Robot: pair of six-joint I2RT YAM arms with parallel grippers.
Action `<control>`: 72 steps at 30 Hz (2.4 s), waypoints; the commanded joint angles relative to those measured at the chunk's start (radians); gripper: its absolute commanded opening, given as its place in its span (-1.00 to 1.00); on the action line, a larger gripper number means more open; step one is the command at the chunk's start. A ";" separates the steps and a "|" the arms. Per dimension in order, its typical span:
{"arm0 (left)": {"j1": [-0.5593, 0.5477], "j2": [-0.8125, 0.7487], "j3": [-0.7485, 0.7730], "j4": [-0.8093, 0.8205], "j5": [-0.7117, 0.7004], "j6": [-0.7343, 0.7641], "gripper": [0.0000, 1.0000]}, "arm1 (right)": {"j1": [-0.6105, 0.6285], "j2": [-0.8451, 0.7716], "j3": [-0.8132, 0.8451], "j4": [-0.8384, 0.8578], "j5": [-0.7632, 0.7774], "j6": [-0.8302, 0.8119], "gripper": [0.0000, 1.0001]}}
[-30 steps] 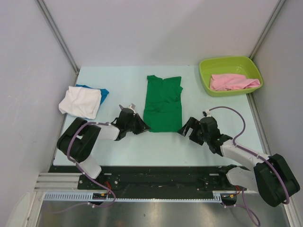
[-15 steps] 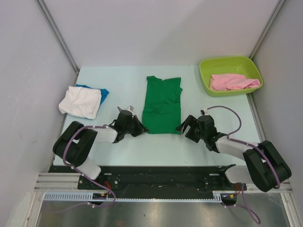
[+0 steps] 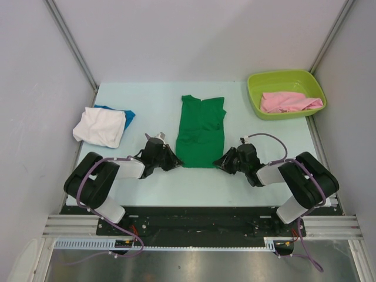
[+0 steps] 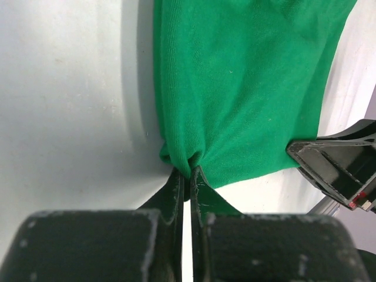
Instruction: Fold and stack the t-shirts
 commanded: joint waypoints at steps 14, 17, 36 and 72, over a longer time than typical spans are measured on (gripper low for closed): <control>-0.176 -0.412 -0.193 -0.290 -0.128 -0.076 -0.99 | 0.194 -0.422 -0.047 -0.513 0.199 -0.063 -1.00; -0.248 -0.521 -0.236 -0.365 -0.188 -0.131 -0.99 | 0.311 -0.595 -0.065 -0.661 0.326 -0.042 -1.00; -0.327 -0.655 0.145 -0.639 -0.382 0.002 -0.99 | 0.307 -0.608 0.182 -0.696 0.413 -0.215 -1.00; 0.142 0.313 0.800 -0.371 0.078 0.126 -0.99 | -0.189 0.223 0.714 -0.372 0.011 -0.267 -1.00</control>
